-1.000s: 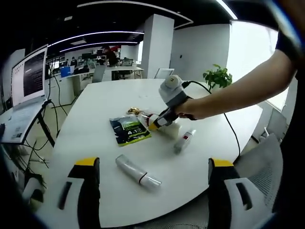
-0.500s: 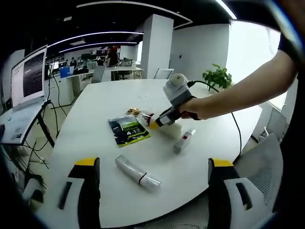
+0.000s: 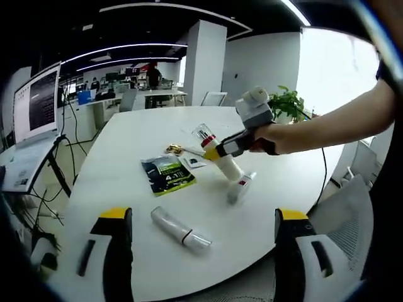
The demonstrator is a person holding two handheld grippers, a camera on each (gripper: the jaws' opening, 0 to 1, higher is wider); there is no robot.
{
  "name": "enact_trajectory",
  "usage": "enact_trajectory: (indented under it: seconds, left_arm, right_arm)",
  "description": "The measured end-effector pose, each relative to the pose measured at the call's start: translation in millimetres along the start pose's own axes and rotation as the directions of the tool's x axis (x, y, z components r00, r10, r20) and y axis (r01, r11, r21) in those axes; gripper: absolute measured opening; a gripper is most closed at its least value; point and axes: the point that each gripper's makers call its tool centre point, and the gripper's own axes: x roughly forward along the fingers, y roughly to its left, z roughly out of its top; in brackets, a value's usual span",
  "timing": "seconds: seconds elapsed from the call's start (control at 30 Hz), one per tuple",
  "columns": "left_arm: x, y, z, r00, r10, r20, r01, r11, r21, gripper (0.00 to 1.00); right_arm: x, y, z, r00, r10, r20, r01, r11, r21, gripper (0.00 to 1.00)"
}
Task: Arrange the skincare products in the storage area until every visible bottle or jar stands upright without overlapping.
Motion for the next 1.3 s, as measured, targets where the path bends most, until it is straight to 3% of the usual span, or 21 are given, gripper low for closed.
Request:
enact_trajectory:
  seconds: [0.3, 0.73, 0.87, 0.93, 1.0, 1.1, 1.2, 1.3]
  left_arm:
    - [-0.3, -4.5, 0.9, 1.0, -0.022, 0.003, 0.022, 0.999, 0.032, 0.86]
    - [1.3, -23.5, 2.4, 0.989, -0.147, -0.016, 0.147, 0.989, 0.009, 0.9]
    - [6.1, -40.1, 18.2, 0.976, -0.216, 0.007, 0.216, 0.976, -0.029, 0.89]
    - [10.2, -51.0, 28.6, 0.966, -0.258, 0.022, 0.258, 0.966, -0.028, 0.9]
    - [14.6, -65.3, 39.5, 0.946, -0.323, 0.038, 0.325, 0.945, -0.039, 0.9]
    - [21.2, -88.2, 48.2, 0.904, -0.426, 0.042, 0.428, 0.9, -0.084, 0.9]
    - [28.3, -106.5, 56.1, 0.868, -0.494, 0.056, 0.497, 0.861, -0.106, 0.9]
    - [37.8, -119.2, 63.5, 0.854, -0.518, 0.054, 0.521, 0.848, -0.102, 0.9]
  right_arm:
    - [-36.8, -1.8, 16.1, 0.992, 0.039, 0.121, -0.047, 0.997, 0.064, 0.29]
    - [-104.5, 17.8, -1.3, 0.966, 0.141, 0.218, -0.158, 0.985, 0.063, 0.29]
    - [-124.1, 24.9, -8.8, 0.953, 0.185, 0.238, -0.199, 0.979, 0.036, 0.29]
    - [-132.6, 26.5, -13.1, 0.949, 0.198, 0.245, -0.213, 0.976, 0.035, 0.29]
    - [-140.6, 26.8, -15.7, 0.94, 0.22, 0.261, -0.237, 0.971, 0.035, 0.29]
    - [-151.2, 29.3, -17.7, 0.93, 0.249, 0.271, -0.265, 0.964, 0.022, 0.29]
    - [-161.7, 33.9, -17.7, 0.909, 0.301, 0.288, -0.315, 0.949, 0.005, 0.29]
    - [-173.8, 41.8, -18.0, 0.876, 0.366, 0.313, -0.388, 0.922, 0.007, 0.29]
